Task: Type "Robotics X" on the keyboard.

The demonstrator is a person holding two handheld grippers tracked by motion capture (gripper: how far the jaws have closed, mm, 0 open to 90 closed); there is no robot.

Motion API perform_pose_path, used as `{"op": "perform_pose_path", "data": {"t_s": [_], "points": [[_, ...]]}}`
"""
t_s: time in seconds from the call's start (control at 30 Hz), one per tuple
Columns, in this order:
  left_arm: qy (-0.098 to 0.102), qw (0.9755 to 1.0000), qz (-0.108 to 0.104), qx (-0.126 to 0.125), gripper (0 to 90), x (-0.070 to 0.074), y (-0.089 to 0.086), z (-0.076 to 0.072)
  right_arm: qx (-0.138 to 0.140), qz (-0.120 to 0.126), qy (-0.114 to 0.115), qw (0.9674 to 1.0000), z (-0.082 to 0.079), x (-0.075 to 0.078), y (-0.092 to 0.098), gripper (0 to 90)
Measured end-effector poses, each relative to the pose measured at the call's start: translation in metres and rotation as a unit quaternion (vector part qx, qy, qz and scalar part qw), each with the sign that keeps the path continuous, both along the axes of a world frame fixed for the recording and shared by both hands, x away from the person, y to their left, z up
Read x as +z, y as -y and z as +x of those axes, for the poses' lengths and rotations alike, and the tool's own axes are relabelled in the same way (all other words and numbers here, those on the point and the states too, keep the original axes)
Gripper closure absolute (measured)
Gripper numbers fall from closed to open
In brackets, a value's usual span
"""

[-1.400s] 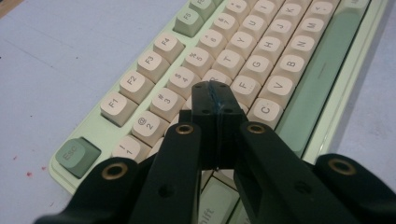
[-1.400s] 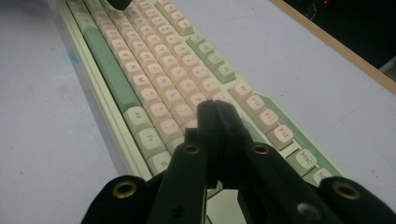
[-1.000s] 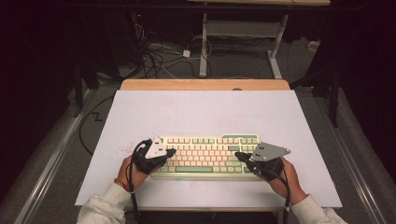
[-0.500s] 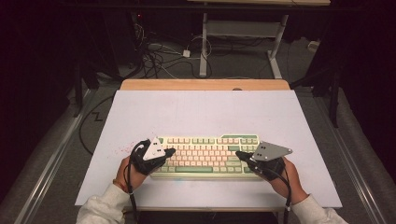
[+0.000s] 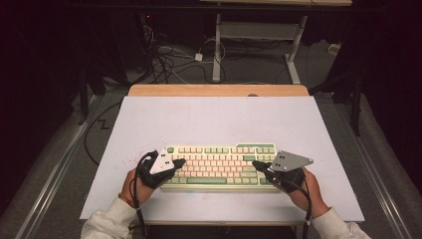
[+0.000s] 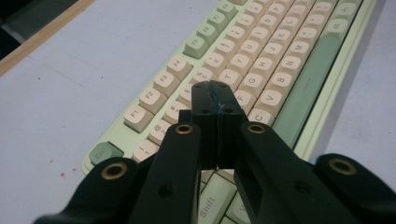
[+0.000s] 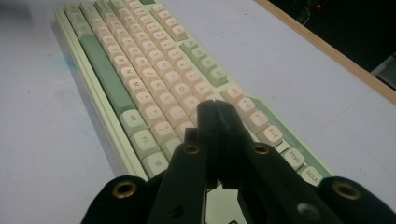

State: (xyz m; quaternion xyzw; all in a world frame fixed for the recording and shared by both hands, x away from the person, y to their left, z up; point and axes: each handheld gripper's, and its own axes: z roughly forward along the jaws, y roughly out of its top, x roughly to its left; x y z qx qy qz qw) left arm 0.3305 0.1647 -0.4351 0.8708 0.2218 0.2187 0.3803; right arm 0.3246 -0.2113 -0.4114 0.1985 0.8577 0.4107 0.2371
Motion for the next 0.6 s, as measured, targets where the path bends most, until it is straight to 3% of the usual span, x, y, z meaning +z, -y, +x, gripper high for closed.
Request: {"op": "perform_pose_path", "data": {"t_s": [0.6], "points": [[-0.010,0.9998,-0.001,-0.019,87.6,-0.0024,0.0062,-0.0071,0.002,0.001,0.001,1.0000,-0.0022,0.0009,-0.0005,89.7]]}}
